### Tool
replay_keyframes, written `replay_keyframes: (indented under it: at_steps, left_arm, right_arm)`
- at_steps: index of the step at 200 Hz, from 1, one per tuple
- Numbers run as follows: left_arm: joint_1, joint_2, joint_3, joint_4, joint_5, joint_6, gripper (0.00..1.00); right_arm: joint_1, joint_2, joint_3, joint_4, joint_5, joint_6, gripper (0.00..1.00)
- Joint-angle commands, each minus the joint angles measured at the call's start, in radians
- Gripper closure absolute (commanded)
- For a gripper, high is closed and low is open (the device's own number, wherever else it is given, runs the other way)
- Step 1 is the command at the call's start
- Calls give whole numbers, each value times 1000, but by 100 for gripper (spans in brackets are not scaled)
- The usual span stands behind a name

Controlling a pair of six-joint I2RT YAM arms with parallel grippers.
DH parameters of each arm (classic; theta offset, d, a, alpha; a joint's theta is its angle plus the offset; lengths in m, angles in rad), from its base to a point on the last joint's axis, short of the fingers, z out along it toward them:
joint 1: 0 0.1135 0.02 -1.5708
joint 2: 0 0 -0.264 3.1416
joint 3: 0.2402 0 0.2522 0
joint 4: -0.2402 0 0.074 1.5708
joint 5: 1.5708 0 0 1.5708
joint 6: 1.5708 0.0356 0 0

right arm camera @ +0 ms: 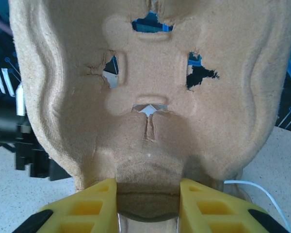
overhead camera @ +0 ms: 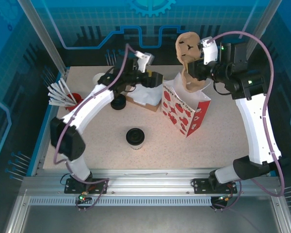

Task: Pack the takeout coffee

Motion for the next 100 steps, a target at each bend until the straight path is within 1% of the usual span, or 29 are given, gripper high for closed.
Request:
replay_keyframes:
  at_steps: [1, 25, 46, 59, 100]
  left_arm:
    - [-32, 132, 208, -191, 55, 133, 24]
    - [-48, 271, 401, -288, 71, 148, 30]
    - [-55, 350, 520, -360, 79, 168, 35]
    - [-55, 377, 554, -376, 91, 168, 37]
    - [-57, 412, 598, -381, 92, 168, 54]
  right_arm:
    - [-25, -2, -34, 6, -12, -12, 69]
    - [-41, -11, -69, 16, -5, -12, 69]
    - [-47, -21, -96, 18, 6, -17, 69]
    - [-51, -28, -112, 23, 13, -20, 69]
    - [-58, -24, -125, 38, -4, -21, 69]
